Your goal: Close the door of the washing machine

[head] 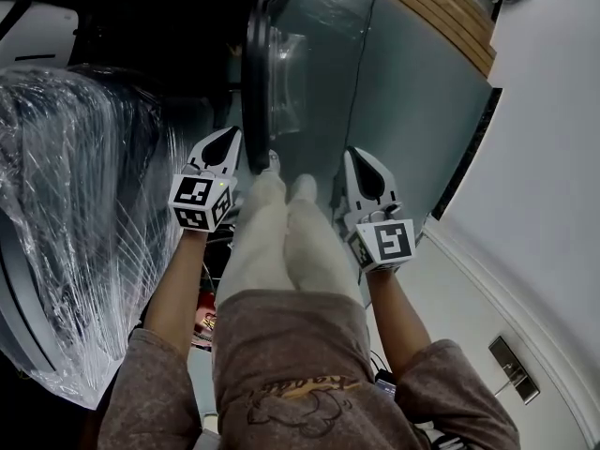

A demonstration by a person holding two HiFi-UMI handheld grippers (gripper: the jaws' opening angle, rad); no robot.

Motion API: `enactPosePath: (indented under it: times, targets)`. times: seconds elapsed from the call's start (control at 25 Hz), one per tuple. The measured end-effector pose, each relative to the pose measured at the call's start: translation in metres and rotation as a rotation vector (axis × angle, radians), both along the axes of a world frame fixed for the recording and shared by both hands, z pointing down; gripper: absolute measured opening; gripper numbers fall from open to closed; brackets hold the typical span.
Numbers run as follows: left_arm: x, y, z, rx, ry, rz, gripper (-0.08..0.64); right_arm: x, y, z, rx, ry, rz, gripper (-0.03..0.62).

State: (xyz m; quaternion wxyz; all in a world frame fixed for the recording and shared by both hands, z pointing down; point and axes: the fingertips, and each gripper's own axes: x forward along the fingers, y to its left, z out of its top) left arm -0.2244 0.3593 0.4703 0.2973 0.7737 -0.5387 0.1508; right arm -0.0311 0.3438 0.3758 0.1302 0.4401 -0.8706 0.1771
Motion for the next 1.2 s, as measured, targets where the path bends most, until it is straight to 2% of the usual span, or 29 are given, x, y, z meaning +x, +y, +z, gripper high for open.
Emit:
enactPosePath:
  times: [0.52, 0.8, 1.04, 1.2]
  targets:
    - [0.017, 0.003, 0.016, -0.042, 0.046, 0.068, 0.000, 0.013, 0.014, 0.026, -0.059, 0.002, 0.056, -0.008]
    - [0.047, -0.023, 0.010, -0.044, 0.081, 0.124, 0.000, 0.026, 0.014, 0.036, -0.110, 0.008, 0.118, -0.008]
    - [0.080, -0.048, 0.008, -0.043, 0.096, 0.229, 0.000, 0.045, 0.013, 0.048, -0.144, 0.007, 0.209, -0.008]
    - [0.105, -0.061, 0.007, -0.044, 0.098, 0.323, 0.000, 0.063, 0.013, 0.049, -0.121, 0.000, 0.275, -0.008]
